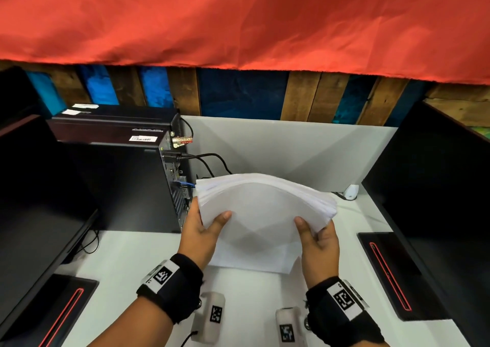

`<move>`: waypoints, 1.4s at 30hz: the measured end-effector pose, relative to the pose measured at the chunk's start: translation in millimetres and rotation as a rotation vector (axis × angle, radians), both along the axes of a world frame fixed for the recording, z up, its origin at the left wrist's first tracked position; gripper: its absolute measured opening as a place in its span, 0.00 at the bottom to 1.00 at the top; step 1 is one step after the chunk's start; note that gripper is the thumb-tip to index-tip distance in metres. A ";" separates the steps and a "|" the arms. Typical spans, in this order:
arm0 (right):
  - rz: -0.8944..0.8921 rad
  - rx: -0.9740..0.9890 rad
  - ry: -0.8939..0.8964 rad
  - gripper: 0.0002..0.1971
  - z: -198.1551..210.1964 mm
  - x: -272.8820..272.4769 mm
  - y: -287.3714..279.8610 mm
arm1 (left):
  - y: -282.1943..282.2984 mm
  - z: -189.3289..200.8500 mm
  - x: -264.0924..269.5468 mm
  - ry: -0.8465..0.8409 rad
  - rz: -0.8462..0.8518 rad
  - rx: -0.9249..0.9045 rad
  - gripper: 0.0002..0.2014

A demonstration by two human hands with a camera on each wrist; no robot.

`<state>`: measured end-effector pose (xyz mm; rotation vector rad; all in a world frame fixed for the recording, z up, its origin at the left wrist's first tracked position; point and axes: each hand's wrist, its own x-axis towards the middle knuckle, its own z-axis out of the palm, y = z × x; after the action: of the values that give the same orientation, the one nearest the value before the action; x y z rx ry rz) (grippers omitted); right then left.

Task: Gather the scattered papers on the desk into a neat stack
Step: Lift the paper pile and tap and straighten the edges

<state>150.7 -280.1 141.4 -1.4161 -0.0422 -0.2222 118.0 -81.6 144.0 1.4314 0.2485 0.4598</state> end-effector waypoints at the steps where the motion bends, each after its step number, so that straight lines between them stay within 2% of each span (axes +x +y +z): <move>1: 0.015 -0.010 -0.013 0.18 0.2 -1.6 1.2 | -1.0 1.3 -0.3 -0.004 0.011 -0.013 0.26; 3: 0.029 -0.046 -0.037 0.19 0.4 -4.0 5.7 | -3.5 5.5 -0.8 -0.015 0.045 -0.027 0.25; 5: -0.015 -0.085 -0.078 0.24 2.4 -5.7 11.4 | -5.9 13.9 -1.2 -0.034 0.079 -0.013 0.25; 7: -0.082 -0.100 -0.182 0.32 6.2 -8.0 15.6 | -9.7 25.2 0.1 -0.067 0.118 -0.026 0.24; 9: -0.163 -0.217 -0.344 0.35 12.2 -10.7 17.8 | -13.8 35.7 4.2 -0.090 0.194 -0.047 0.19; 12: -0.211 -0.464 -0.498 0.26 12.7 -10.6 17.5 | -14.3 44.1 10.9 -0.078 0.292 -0.067 0.09; 16: -0.171 -0.504 -0.422 0.17 11.2 -7.9 16.2 | -10.5 44.2 14.0 -0.077 0.310 -0.059 0.06; 21: -0.131 -0.548 -0.411 0.17 10.5 -7.5 11.8 | -11.5 42.7 8.8 -0.102 0.241 -0.049 0.12; 29: -0.124 -0.491 -0.413 0.14 11.6 -10.0 14.1 | -8.2 41.1 11.2 -0.119 0.244 -0.052 0.12; 32: -0.113 -0.477 -0.413 0.22 12.2 -6.2 13.2 | -7.3 39.4 13.8 -0.112 0.245 -0.063 0.07; 34: -0.102 -0.436 -0.415 0.30 14.7 -5.0 13.2 | -5.8 39.3 12.7 -0.118 0.196 -0.071 0.12; 38: -0.125 -0.319 -0.361 0.33 19.2 0.6 7.1 | 4.2 30.9 9.4 -0.120 -0.001 0.019 0.34; 40: -0.066 -0.225 -0.304 0.32 22.5 0.0 2.7 | 13.7 19.8 9.3 -0.032 -0.080 0.053 0.36; 42: -0.019 -0.112 -0.226 0.34 22.0 1.0 -4.6 | 21.4 8.7 9.7 0.093 -0.165 0.060 0.31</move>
<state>151.7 -284.7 163.4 -1.4979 -0.2307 -0.4001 127.8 -60.2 152.6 1.5208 0.1899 0.2681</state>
